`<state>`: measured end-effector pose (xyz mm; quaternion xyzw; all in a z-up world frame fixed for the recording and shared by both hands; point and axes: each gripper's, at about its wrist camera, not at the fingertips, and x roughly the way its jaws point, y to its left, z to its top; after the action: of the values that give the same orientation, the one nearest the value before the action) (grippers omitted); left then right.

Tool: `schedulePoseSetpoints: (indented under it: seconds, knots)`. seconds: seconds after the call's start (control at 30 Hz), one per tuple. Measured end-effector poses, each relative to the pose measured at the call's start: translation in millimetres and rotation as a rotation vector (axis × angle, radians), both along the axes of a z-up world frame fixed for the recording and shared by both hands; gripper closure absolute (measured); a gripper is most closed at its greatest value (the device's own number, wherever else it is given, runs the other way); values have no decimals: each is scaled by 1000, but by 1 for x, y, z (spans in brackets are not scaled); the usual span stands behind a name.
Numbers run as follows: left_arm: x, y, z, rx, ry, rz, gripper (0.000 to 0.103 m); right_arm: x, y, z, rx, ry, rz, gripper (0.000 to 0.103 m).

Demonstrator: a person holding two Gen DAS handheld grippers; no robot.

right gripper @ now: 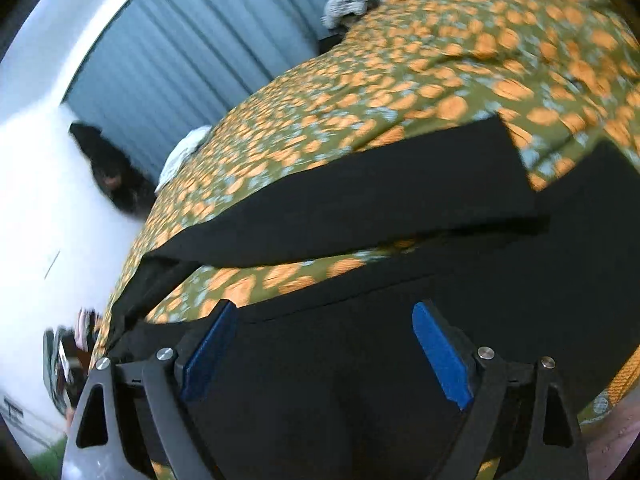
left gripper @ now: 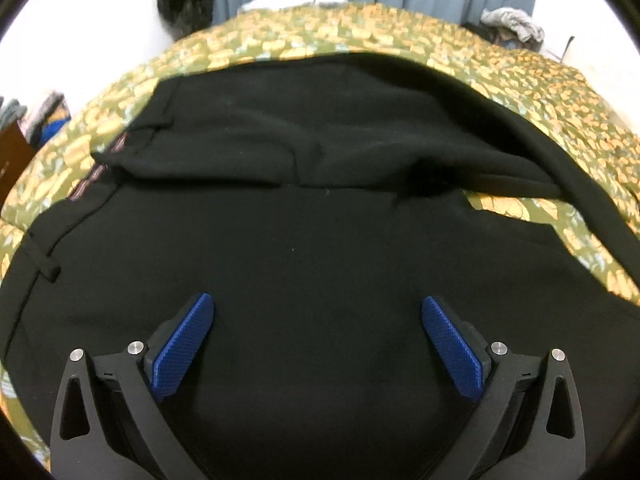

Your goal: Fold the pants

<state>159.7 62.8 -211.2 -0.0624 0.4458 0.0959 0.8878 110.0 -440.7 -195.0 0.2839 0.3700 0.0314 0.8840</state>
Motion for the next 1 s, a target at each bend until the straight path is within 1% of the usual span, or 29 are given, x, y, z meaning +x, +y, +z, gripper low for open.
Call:
schedulePoseSetpoints:
  seconds: [0.03,0.1,0.13,0.23,0.3,0.4,0.47,0.53,0.57,0.67,0.7,0.73,0.8,0.83,0.87,0.9,0.93,0.97,1.0]
  knots:
    - [0,-3,0,25,-7,1,0,1,-5,-1,26,-8,-12,14]
    - [1,-6,-1,55,-7,2,0,6,-14,-3,48,-30,-21,14]
    - [0,-6,-1,57,-12,2,0,8,-18,-3,56,-33,-25,14]
    - [-3,-4,-1,42,-25,3,0,20,-40,-15,91,-11,-102,14]
    - [-4,-4,-3,47,-26,3,0,22,-56,-17,124,-33,-169,15]
    - [-2,-8,-4,54,-30,5,0,24,-70,-14,157,-67,-225,15]
    - [-3,-9,-5,59,-34,6,0,30,-74,-17,159,-46,-240,16]
    - [-4,-10,-5,67,-37,8,0,35,-77,-22,145,-7,-260,29]
    - [-4,-10,-6,71,-37,8,0,37,-80,-24,150,6,-275,33]
    - [-4,-11,-5,74,-36,10,0,40,-91,-32,198,24,-333,52]
    - [-3,-10,-5,74,-33,11,0,41,-95,-34,217,41,-339,72]
    - [-3,-10,-5,73,-26,13,0,42,-98,-35,230,53,-334,94]
    - [3,-10,-1,72,32,12,0,39,-100,-31,251,49,-323,95]
    - [7,-9,5,57,83,5,1,37,-98,-24,245,38,-306,95]
    - [10,-8,11,22,115,-7,1,36,-96,-15,232,22,-283,95]
    - [12,-7,16,-16,128,-20,1,33,-91,-1,208,-1,-246,95]
    - [15,-4,26,-83,120,-35,1,32,-88,6,193,-12,-224,95]
    - [19,-1,38,-139,93,-42,1,31,-84,17,171,-27,-193,95]
    - [24,1,46,-166,76,-42,1,30,-80,31,145,-46,-158,95]
